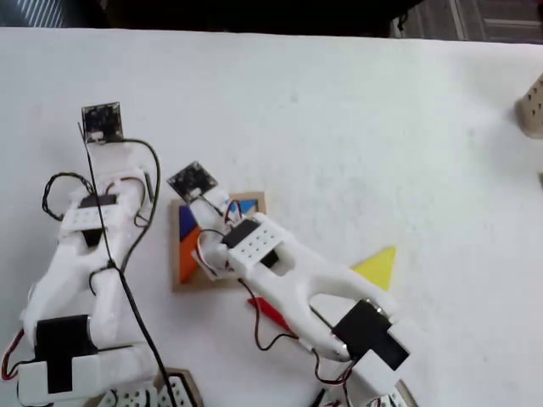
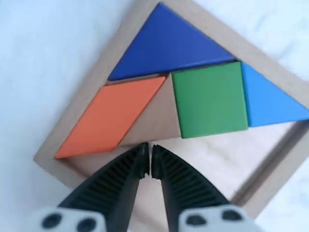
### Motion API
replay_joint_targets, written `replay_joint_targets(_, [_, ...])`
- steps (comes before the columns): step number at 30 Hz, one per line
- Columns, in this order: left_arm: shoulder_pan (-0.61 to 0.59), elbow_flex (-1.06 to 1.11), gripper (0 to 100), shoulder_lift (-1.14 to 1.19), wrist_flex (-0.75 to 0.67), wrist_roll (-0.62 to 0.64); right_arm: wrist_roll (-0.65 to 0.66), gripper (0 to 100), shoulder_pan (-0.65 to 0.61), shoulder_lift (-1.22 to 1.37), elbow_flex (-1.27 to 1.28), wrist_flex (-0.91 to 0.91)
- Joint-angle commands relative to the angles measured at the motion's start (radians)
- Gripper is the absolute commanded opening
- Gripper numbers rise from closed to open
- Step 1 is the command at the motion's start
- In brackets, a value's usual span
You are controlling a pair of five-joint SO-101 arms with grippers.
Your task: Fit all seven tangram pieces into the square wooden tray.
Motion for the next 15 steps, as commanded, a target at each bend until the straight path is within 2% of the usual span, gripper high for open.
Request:
replay_joint_targets(1, [0.004,-0.04,2,-0.005,0.005,0.012,-0.005,1.8,0.019,-0.013,-0.051,-0.027])
replay_joint_targets(7, [0.004,-0.038,2,-0.005,0.005,0.012,-0.003,1.8,0.067,-0.127,-0.044,0.097])
replay_joint_targets(10, [0.004,-0.04,2,-0.005,0.005,0.012,-0.003,1.8,0.134,-0.234,-0.031,0.15])
replay_joint_targets(15, [0.004,-0.04,2,-0.005,0.005,0.012,-0.003,1.8,0.199,-0.236,0.06,0.005])
